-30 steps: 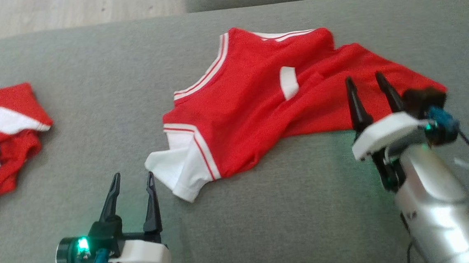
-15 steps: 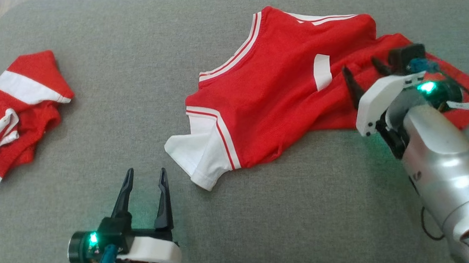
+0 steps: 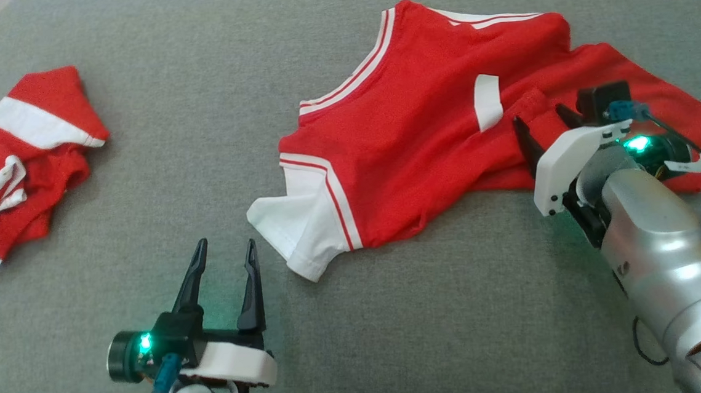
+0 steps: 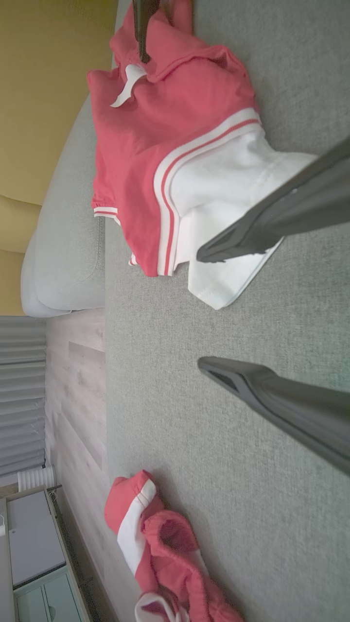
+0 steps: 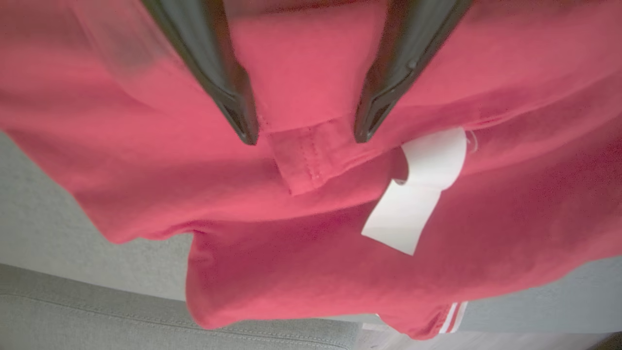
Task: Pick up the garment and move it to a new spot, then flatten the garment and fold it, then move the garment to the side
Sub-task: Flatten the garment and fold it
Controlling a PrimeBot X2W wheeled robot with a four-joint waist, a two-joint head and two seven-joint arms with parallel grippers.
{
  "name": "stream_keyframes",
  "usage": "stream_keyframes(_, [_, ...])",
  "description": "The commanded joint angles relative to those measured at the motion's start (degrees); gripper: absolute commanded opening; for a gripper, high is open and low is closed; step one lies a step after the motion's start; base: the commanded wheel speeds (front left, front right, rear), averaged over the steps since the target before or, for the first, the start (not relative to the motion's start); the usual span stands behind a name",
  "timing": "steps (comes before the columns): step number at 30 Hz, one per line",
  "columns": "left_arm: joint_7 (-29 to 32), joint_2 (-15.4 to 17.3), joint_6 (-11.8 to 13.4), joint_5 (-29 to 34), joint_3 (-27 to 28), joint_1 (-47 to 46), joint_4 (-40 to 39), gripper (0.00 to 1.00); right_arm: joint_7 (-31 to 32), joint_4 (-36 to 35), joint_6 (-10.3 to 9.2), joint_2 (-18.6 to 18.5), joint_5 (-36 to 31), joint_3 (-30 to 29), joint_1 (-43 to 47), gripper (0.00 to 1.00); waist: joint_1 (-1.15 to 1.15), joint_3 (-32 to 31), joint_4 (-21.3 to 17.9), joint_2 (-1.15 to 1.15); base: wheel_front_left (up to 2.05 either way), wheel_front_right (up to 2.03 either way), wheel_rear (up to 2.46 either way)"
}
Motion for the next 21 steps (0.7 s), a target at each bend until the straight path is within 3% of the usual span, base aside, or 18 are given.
stream_keyframes(1, [-0.3,0.1,-0.1,0.1,1.2,-1.4,-1.3,1.0,-0.7,-1.0,0.39,0.5,0.3,0.9,-1.8,1.0,-0.01,0.1,0.3,0.0,0.0,0.0,0.0])
stream_keyframes(17, [-0.3,0.1,-0.4,-0.7,0.5,-1.1,-1.0,1.0,-1.7,3.5,0.39,0.4,0.5,-1.6,-4.2,1.0,-0.01,0.8,2.6,0.0,0.0,0.0,0.0])
stream_keyframes(18, [-0.3,0.1,-0.4,-0.8,0.4,-1.2,-1.0,1.0,-1.4,3.6,0.39,0.4,0.5,-1.9,-4.2,0.86,-0.01,0.9,2.7,0.0,0.0,0.0,0.0])
stream_keyframes(21, [-0.3,0.1,-0.3,-1.0,0.4,-1.5,-1.0,1.0,-1.3,4.0,0.39,0.4,0.2,-2.4,-4.1,0.0,-0.01,1.3,3.0,0.0,0.0,0.0,0.0])
